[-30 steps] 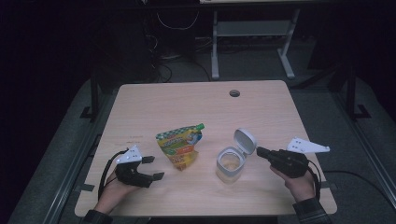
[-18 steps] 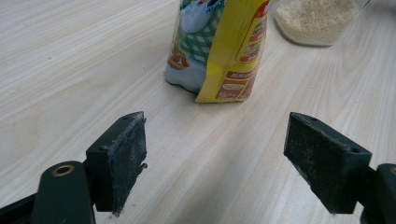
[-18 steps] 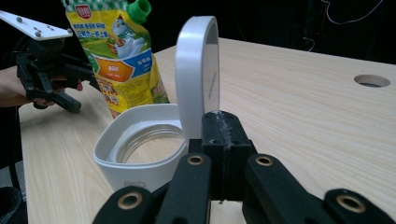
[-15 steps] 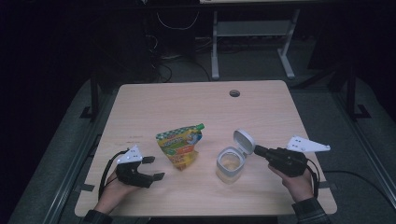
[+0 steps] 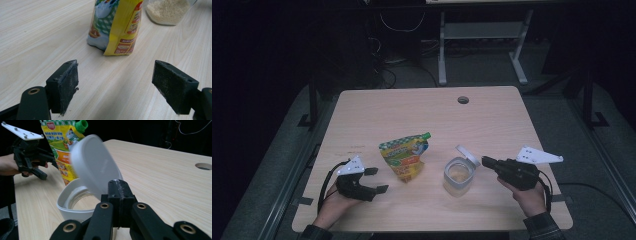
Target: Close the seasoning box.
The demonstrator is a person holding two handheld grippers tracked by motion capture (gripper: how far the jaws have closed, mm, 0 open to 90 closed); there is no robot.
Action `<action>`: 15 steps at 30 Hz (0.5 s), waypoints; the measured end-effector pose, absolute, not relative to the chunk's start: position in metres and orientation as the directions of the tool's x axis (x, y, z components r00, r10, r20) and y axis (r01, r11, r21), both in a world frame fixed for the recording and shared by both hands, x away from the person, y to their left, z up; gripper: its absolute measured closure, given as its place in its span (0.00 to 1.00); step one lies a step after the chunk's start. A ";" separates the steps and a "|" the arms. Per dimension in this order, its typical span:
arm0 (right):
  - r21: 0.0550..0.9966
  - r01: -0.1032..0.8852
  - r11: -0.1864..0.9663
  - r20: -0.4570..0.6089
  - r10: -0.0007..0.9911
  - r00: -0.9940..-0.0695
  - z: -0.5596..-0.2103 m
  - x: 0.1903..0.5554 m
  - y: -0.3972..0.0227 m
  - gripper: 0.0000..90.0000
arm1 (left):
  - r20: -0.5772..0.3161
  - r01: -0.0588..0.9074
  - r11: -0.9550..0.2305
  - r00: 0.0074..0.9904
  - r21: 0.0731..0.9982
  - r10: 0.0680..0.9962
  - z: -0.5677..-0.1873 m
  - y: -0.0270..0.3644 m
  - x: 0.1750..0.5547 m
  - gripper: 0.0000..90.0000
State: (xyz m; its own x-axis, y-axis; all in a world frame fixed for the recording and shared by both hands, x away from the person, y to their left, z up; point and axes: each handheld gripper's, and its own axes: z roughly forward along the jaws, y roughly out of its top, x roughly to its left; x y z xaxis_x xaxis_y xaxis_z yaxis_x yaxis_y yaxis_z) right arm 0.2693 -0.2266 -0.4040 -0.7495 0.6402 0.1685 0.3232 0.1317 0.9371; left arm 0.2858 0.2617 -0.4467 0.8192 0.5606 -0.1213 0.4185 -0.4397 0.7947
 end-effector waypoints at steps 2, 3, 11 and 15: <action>0.937 0.323 0.133 0.166 0.645 -0.746 -0.405 0.269 -0.228 1.00 | -0.118 0.415 -0.440 0.820 0.796 0.560 -0.446 0.262 0.286 0.23; 0.936 0.326 0.132 0.168 0.647 -0.744 -0.405 0.269 -0.229 1.00 | -0.120 0.417 -0.438 0.819 0.796 0.561 -0.446 0.261 0.286 0.23; 0.931 0.331 0.151 0.145 0.680 -0.719 -0.410 0.268 -0.239 0.98 | -0.113 0.412 -0.446 0.822 0.794 0.558 -0.446 0.259 0.286 0.23; 0.927 0.342 0.153 0.140 0.704 -0.696 -0.413 0.270 -0.243 0.90 | -0.107 0.404 -0.450 0.827 0.796 0.552 -0.445 0.259 0.285 0.23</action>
State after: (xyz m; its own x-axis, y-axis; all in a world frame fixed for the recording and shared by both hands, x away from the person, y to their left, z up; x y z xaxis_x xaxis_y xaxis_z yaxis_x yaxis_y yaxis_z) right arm 0.2697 -0.2427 -0.4133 -0.6960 0.7042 0.1404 0.3422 0.1534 0.9270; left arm 0.2852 0.2592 -0.4455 0.8268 0.5522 -0.1072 0.4040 -0.4505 0.7961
